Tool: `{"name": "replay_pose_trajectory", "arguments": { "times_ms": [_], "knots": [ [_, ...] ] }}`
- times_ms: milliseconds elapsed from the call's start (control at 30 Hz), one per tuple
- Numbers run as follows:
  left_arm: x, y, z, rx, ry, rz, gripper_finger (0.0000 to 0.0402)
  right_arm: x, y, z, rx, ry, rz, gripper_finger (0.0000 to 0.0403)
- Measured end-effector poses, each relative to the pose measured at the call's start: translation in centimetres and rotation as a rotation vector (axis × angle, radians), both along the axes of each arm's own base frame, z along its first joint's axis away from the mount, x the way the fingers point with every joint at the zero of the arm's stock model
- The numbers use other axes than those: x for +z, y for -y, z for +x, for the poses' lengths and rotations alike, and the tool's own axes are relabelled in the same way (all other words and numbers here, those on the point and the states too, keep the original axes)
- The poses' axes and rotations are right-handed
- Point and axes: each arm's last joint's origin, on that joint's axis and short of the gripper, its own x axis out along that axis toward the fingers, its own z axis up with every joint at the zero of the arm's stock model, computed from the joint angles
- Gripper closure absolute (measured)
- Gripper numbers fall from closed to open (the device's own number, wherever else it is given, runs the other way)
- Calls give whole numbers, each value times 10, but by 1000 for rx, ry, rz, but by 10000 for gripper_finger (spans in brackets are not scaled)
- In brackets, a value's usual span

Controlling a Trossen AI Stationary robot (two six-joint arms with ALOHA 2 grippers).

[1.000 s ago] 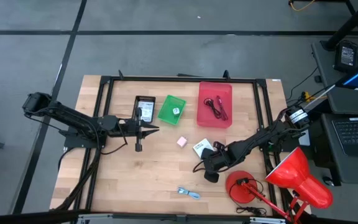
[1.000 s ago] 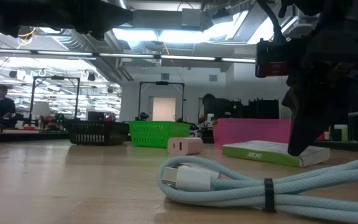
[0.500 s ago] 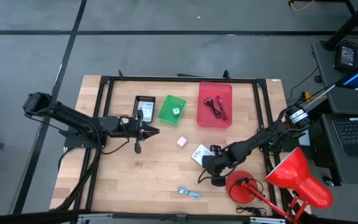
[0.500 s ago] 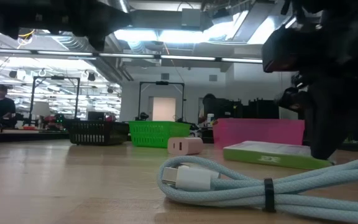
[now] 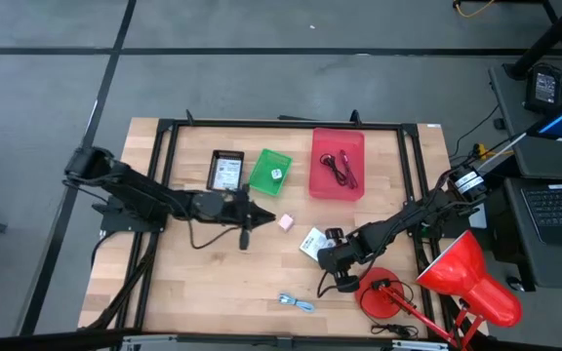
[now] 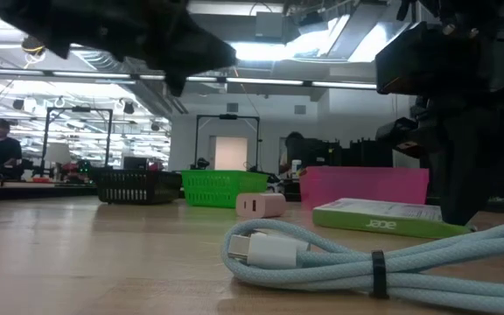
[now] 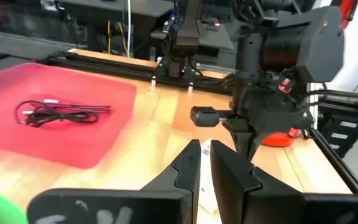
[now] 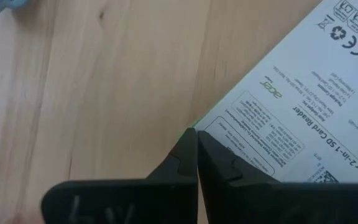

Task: Pick and place items into bin
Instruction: Stack the white box on top of the white box

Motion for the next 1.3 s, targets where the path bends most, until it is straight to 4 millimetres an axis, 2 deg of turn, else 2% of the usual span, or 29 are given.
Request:
{"name": "replay_pose_trajectory", "arguments": {
  "times_ms": [233,367,533,700,1000,1300],
  "knots": [
    [1,5,38,11,-109,1,370,0,0,0,1,-2,-3,403],
    [-1,0,52,59,-236,-51,370,-1,0,0,0,-2,-4,403],
    [-2,-8,69,53,-307,-65,364,-1,0,0,1,-4,-5,403],
    [-7,-12,83,-25,-344,-110,328,-1,0,0,0,-4,-5,403],
    [-21,-30,102,-99,-392,-302,254,-1,0,0,0,-2,-5,403],
    [-38,-38,122,-94,-421,-320,233,-1,0,0,0,-2,-4,403]
  ]
}}
